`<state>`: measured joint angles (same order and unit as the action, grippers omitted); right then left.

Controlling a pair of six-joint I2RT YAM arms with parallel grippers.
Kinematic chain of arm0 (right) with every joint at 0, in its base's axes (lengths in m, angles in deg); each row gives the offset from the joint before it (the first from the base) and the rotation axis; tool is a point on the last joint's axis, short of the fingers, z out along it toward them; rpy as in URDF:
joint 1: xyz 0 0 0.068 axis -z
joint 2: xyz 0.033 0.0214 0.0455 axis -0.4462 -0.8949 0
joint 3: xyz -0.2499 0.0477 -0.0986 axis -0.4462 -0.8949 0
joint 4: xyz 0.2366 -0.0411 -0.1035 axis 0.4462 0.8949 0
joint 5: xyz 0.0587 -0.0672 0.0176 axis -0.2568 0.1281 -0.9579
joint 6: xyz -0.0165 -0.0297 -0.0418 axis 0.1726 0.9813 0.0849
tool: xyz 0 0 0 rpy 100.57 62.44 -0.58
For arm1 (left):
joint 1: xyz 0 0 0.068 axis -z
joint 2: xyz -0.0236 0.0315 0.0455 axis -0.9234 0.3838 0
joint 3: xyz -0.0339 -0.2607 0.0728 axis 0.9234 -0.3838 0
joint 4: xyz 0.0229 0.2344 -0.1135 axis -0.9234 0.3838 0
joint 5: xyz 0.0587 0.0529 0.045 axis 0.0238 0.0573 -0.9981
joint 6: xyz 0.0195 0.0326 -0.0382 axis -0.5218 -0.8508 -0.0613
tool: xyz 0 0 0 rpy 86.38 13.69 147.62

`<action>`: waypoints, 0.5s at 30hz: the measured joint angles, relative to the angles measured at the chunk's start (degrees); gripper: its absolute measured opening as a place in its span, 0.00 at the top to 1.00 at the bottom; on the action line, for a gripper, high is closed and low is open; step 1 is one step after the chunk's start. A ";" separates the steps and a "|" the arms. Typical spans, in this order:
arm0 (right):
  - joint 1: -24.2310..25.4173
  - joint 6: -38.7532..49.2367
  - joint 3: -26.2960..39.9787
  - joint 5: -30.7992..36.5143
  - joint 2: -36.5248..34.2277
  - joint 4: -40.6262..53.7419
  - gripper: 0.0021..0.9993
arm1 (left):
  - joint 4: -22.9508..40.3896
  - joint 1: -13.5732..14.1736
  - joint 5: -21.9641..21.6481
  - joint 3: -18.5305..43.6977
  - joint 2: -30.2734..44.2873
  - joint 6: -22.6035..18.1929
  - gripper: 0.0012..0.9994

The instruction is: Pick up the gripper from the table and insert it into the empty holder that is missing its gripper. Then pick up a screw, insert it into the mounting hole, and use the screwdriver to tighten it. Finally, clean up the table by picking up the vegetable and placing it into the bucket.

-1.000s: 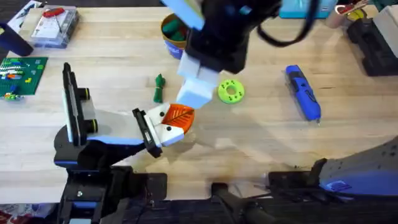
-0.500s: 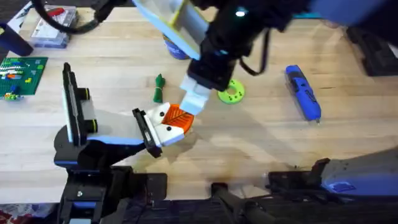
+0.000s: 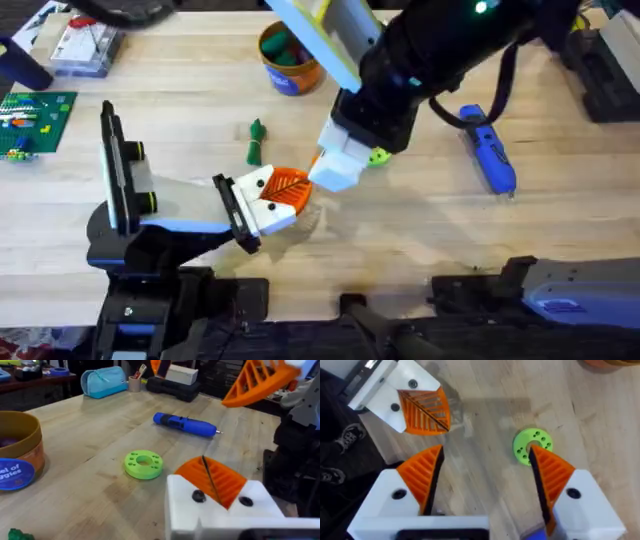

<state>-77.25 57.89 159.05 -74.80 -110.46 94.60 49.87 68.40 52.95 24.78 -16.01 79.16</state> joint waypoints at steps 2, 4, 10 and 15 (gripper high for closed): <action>0.00 -0.02 -0.03 -0.07 -0.05 0.65 0.00 | 0.00 0.00 0.00 0.00 0.00 0.00 0.99; 0.00 -0.02 -0.04 -0.23 -0.05 1.89 0.00 | 0.00 0.00 0.00 0.00 -0.01 0.00 0.99; -0.01 -0.02 -0.05 -0.45 -0.05 2.56 0.00 | 0.00 0.00 0.00 0.00 -0.01 0.00 0.99; 0.01 -0.02 -0.05 -0.45 -0.05 2.56 0.00 | 0.00 0.00 0.00 0.00 -0.01 0.00 0.99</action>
<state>-77.24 57.87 158.99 -75.25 -110.51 97.15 49.87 68.40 52.95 24.78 -16.02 79.16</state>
